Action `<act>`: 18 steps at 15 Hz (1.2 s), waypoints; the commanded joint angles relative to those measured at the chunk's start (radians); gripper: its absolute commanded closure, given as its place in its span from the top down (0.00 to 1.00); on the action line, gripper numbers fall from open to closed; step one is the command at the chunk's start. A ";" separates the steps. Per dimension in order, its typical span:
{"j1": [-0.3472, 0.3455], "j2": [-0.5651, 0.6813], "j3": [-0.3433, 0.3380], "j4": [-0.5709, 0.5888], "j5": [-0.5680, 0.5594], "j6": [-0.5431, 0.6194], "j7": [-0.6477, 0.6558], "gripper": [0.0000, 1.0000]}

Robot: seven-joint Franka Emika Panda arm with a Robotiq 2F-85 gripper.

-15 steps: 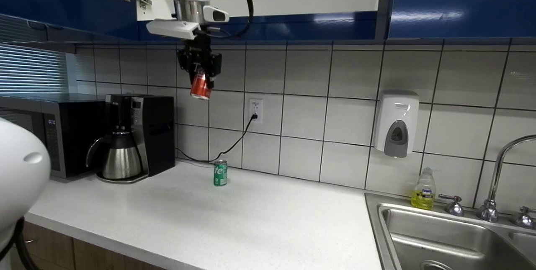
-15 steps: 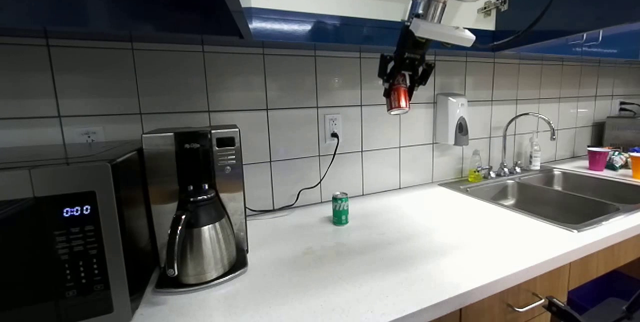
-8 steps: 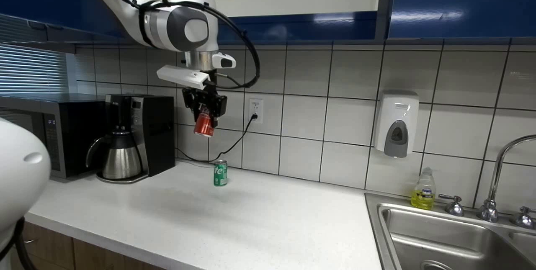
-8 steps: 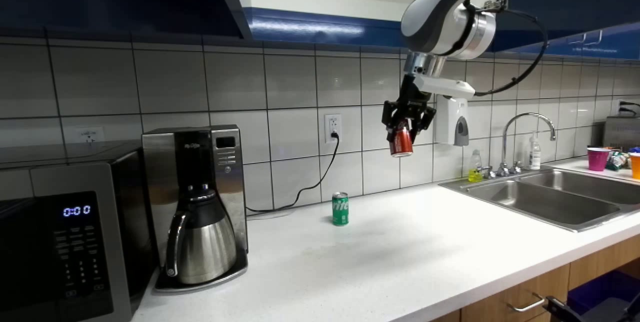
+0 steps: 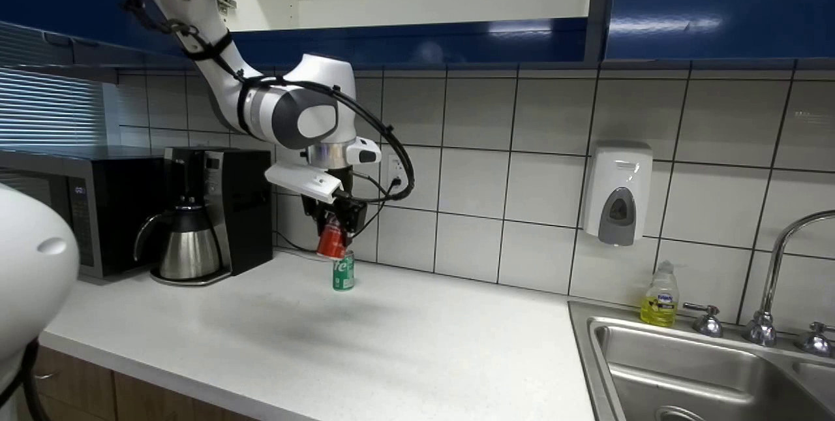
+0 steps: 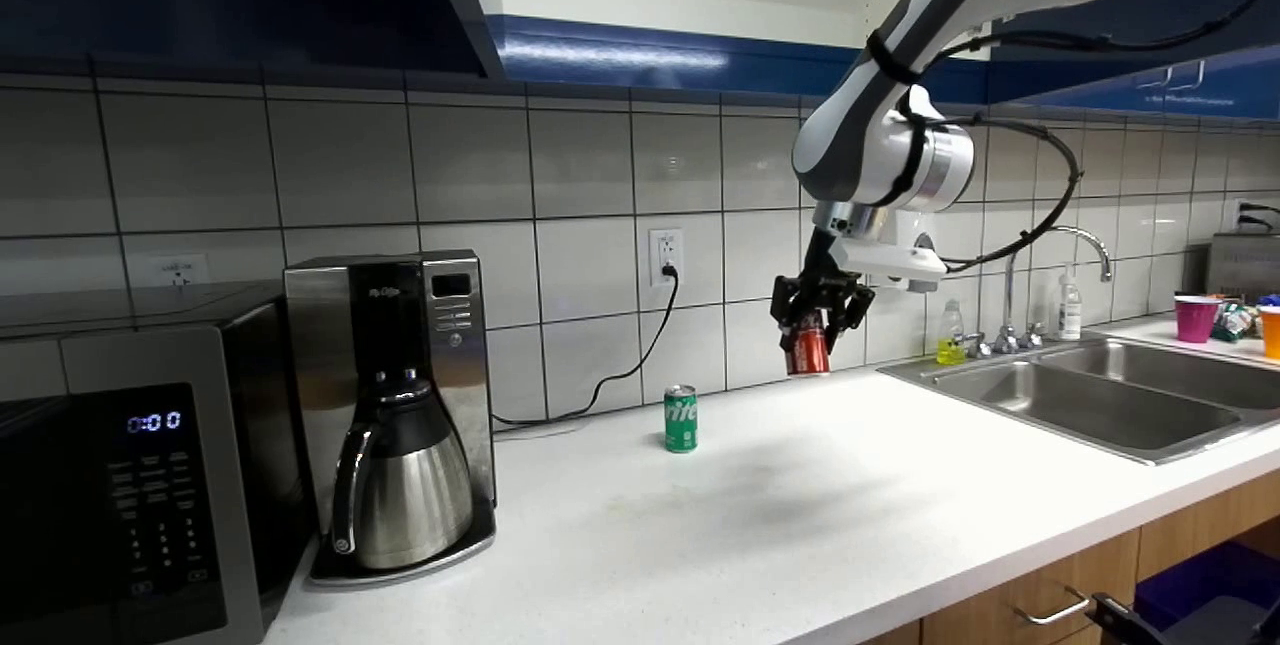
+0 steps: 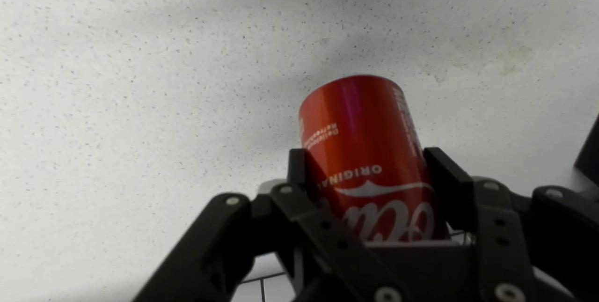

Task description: Put the red can on the counter.

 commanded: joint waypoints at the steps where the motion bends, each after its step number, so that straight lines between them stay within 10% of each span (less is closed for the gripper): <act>1: 0.001 0.117 -0.003 0.014 0.094 0.128 -0.103 0.39; 9: -0.033 0.398 0.079 0.097 0.346 0.367 -0.324 0.39; 18: -0.119 0.604 0.189 0.218 0.334 0.515 -0.355 0.39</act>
